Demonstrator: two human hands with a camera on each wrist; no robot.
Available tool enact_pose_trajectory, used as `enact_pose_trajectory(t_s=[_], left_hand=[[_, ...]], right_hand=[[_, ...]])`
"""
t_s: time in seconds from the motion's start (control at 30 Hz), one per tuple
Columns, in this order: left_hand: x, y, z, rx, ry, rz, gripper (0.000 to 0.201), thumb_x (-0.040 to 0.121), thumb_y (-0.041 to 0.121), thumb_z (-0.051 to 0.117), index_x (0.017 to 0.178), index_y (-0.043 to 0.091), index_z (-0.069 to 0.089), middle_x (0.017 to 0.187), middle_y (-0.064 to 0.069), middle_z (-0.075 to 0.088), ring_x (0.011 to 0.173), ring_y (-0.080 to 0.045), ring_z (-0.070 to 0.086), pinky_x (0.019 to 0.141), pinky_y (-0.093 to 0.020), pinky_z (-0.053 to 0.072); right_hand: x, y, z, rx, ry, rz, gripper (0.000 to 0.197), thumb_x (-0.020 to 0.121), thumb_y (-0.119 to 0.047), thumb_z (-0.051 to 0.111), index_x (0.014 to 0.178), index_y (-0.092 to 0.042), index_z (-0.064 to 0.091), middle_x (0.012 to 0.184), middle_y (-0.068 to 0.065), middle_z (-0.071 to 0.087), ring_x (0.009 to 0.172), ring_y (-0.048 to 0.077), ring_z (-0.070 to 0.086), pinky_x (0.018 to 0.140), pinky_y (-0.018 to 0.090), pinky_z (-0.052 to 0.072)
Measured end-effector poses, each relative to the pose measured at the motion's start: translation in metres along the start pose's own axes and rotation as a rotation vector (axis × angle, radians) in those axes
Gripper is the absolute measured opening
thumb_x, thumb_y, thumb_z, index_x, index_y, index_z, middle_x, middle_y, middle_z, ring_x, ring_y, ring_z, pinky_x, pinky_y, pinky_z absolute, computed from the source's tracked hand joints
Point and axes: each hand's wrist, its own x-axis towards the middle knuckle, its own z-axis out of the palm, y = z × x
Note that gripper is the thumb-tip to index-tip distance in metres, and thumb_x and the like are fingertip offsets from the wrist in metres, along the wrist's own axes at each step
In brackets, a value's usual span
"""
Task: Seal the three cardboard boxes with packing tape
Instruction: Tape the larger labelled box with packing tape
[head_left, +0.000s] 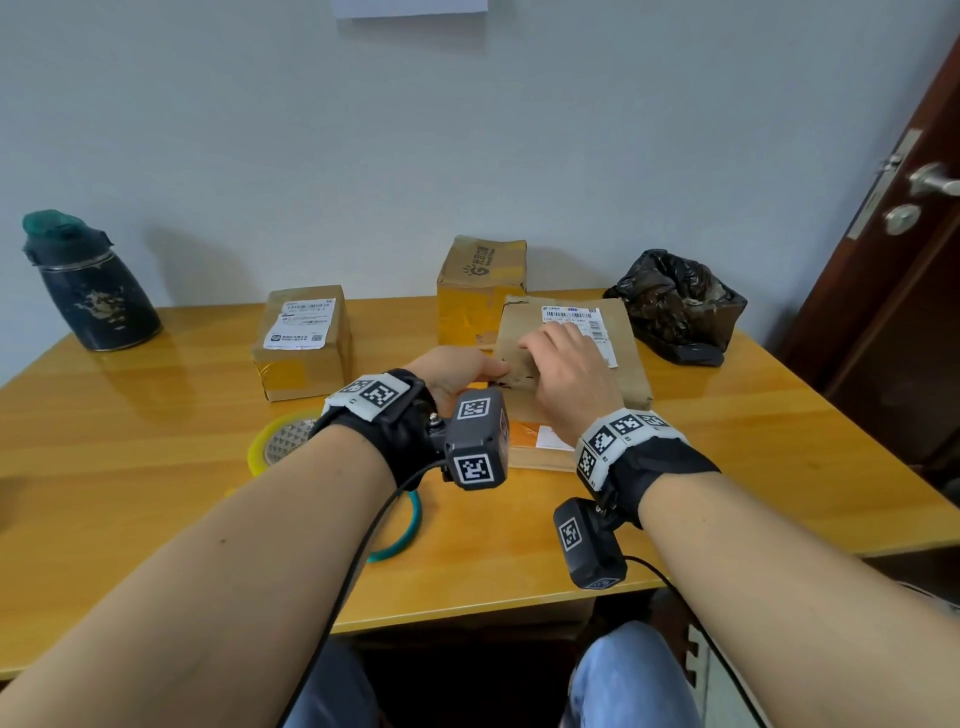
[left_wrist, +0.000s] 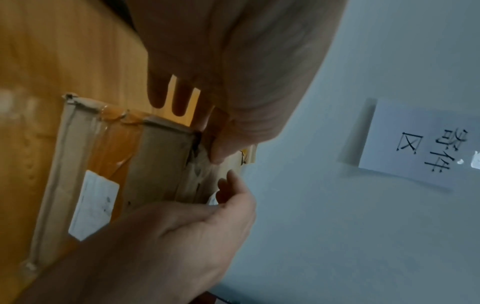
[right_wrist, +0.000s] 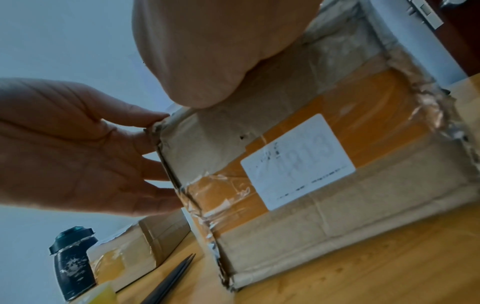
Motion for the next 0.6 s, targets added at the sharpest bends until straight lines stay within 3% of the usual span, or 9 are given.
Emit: enact_pose_trajectory(t_s=[0.27, 0.33, 0.43, 0.53, 0.6], left_hand=[[-0.003, -0.004, 0.004, -0.136, -0.064, -0.036, 0.033, 0.092, 0.027, 0.063, 0.118, 0.007, 0.059, 0.106, -0.011, 0.066, 0.06, -0.02, 0.06, 0.04, -0.019, 0.048], [-0.005, -0.002, 0.006, -0.102, -0.082, -0.029, 0.031, 0.093, 0.027, 0.06, 0.115, 0.006, 0.059, 0.098, -0.01, 0.066, 0.054, -0.017, 0.058, 0.039, -0.017, 0.046], [-0.004, 0.008, 0.005, -0.031, -0.077, 0.003, 0.019, 0.099, 0.02, 0.05, 0.089, 0.006, 0.054, 0.073, -0.007, 0.056, 0.051, -0.013, 0.051, 0.035, -0.013, 0.04], [-0.007, 0.012, 0.009, 0.019, -0.085, -0.002, 0.024, 0.101, 0.02, 0.046, 0.08, 0.009, 0.048, 0.068, -0.005, 0.05, 0.051, -0.014, 0.049, 0.038, -0.018, 0.042], [-0.006, 0.009, 0.011, -0.03, -0.05, 0.026, 0.024, 0.099, 0.016, 0.05, 0.076, 0.008, 0.048, 0.068, -0.006, 0.048, 0.051, -0.013, 0.05, 0.033, -0.015, 0.04]], right_hand=[[-0.004, 0.008, 0.002, -0.062, 0.048, -0.071, 0.024, 0.071, 0.013, 0.059, 0.083, -0.008, 0.06, 0.08, 0.008, 0.057, 0.073, 0.028, 0.051, 0.06, 0.037, 0.044], [-0.006, 0.01, 0.002, -0.074, 0.045, -0.073, 0.023, 0.073, 0.012, 0.059, 0.084, -0.007, 0.06, 0.081, 0.009, 0.057, 0.074, 0.028, 0.052, 0.061, 0.038, 0.045], [-0.005, 0.008, 0.0, -0.1, -0.009, -0.081, 0.02, 0.079, 0.007, 0.061, 0.092, -0.009, 0.059, 0.089, 0.008, 0.059, 0.082, 0.027, 0.053, 0.067, 0.038, 0.048], [-0.007, 0.007, 0.0, -0.087, -0.019, -0.055, 0.024, 0.077, 0.006, 0.064, 0.094, -0.01, 0.058, 0.092, 0.006, 0.059, 0.084, 0.025, 0.053, 0.069, 0.035, 0.048], [-0.01, 0.009, 0.002, -0.074, -0.001, -0.035, 0.027, 0.073, 0.008, 0.065, 0.092, -0.009, 0.058, 0.091, 0.007, 0.059, 0.083, 0.026, 0.053, 0.067, 0.035, 0.047]])
